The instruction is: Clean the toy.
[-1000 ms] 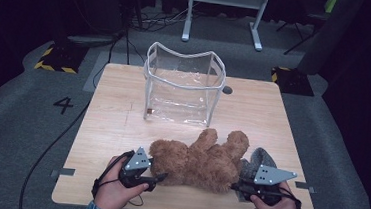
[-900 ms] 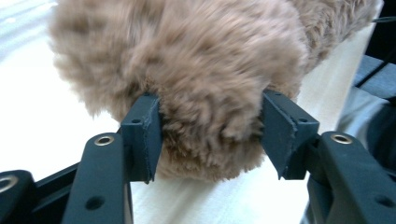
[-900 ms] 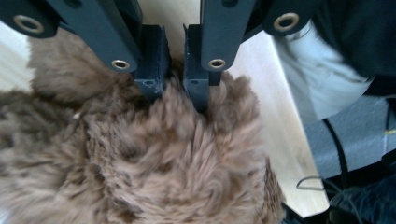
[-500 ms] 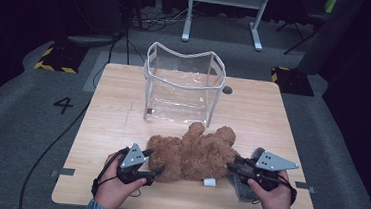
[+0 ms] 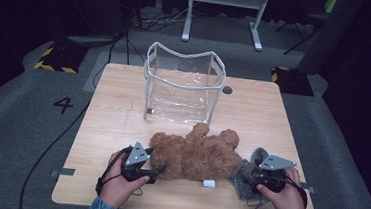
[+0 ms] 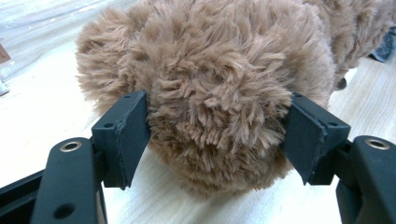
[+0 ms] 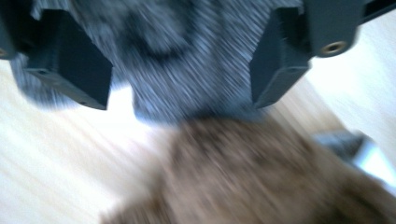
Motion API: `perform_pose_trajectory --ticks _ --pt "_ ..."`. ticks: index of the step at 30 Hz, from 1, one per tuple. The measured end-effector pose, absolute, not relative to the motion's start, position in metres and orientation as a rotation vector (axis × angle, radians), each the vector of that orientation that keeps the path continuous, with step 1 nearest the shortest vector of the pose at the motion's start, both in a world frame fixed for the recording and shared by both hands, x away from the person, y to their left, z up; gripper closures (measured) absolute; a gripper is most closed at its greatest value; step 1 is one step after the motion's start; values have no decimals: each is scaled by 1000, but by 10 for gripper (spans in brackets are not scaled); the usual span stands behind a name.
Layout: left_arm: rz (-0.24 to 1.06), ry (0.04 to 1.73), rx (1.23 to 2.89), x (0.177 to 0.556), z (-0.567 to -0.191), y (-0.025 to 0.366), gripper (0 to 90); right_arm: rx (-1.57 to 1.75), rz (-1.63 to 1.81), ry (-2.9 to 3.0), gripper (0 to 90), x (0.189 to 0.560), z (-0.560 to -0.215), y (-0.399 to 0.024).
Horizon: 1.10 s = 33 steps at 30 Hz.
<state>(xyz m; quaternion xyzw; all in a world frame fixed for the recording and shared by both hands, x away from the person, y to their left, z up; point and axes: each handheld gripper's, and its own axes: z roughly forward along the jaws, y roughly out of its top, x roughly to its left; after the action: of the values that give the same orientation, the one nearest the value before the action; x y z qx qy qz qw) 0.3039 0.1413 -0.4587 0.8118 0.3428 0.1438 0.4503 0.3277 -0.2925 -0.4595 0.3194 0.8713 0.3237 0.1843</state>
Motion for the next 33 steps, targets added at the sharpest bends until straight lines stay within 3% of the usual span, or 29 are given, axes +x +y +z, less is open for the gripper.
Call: perform_pose_trajectory --ticks 8,9,10,12,15,19,24,29,33 --pt "338 857 1995 305 -460 142 289 954 805 2538 159 333 -487 -303" --pt "331 857 1996 305 -461 142 290 961 815 2546 201 333 -487 -304" --pt "331 858 1994 305 -461 142 291 963 830 2567 300 333 -485 -306" --pt "330 856 1994 305 -460 142 295 932 842 2611 603 333 -481 -308" --pt "331 856 1991 305 -460 142 300 896 800 2624 737 331 -476 -308" --pt "331 858 1989 305 -460 141 304 905 926 2563 753 325 -457 -311" --pt "337 868 1981 305 -461 141 308 801 1119 2452 752 307 -402 -308" --pt "341 869 1980 305 -461 142 307 638 1220 2397 751 297 -357 -283" --pt "331 867 1972 306 -462 142 308 532 1281 2396 747 297 -343 -253"
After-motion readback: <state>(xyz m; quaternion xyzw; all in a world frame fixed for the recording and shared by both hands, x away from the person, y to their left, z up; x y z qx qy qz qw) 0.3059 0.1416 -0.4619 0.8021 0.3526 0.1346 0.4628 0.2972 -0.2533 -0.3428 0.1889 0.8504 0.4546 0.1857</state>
